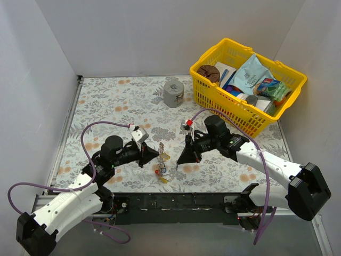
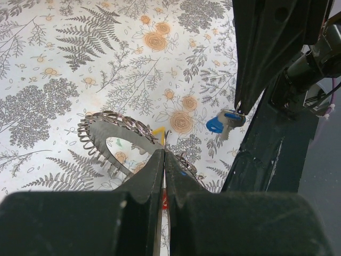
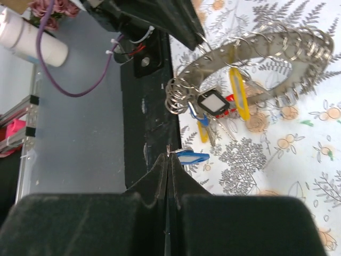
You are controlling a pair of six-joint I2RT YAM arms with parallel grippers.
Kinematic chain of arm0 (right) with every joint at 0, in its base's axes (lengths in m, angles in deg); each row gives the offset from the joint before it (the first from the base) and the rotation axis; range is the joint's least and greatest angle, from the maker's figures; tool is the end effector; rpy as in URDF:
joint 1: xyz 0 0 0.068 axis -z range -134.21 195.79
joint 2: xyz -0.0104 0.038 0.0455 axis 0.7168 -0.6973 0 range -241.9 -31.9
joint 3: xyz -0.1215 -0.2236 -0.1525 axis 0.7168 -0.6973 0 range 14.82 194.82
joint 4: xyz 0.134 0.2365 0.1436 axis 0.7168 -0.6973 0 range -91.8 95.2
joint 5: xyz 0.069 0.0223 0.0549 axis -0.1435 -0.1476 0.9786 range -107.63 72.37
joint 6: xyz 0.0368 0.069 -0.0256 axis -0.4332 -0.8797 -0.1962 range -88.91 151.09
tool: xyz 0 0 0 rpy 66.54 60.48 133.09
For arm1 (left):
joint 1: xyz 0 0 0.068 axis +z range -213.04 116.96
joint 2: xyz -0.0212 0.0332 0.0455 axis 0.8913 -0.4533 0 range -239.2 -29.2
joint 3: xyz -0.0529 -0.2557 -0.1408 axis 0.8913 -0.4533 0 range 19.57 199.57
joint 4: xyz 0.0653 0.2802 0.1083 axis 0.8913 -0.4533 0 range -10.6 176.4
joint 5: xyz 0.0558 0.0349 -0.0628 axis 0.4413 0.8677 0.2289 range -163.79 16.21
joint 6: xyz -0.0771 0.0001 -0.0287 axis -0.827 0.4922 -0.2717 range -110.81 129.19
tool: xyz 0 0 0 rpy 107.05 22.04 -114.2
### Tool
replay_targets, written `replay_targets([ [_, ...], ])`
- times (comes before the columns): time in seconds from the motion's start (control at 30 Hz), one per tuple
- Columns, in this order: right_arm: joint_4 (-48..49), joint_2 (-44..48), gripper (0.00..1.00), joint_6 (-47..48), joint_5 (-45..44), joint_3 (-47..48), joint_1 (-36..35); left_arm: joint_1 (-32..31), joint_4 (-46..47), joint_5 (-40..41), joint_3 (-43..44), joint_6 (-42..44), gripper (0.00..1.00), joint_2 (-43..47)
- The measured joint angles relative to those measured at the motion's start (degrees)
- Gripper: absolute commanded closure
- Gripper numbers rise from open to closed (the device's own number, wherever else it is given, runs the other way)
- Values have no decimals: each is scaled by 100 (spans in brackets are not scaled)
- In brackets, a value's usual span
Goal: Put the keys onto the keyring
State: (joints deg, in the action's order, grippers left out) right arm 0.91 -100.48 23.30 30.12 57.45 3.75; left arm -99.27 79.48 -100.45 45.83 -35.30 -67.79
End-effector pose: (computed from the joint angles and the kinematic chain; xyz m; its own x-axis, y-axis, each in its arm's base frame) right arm 0.1949 0.2473 0.2462 -0.4960 -0.3245 -0.8054 -0.8659 0.1162 0.4865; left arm 0.1621 -0.1584 0.2440 -0.7993 -0.1908 -0.5698 0.4342 0.4722 -0.7671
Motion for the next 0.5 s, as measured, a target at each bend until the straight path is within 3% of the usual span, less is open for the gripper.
replay_targets([
  [0.5,293,-33,99,-254,380,68,-2,0,9,-225,4,66,100,-118],
])
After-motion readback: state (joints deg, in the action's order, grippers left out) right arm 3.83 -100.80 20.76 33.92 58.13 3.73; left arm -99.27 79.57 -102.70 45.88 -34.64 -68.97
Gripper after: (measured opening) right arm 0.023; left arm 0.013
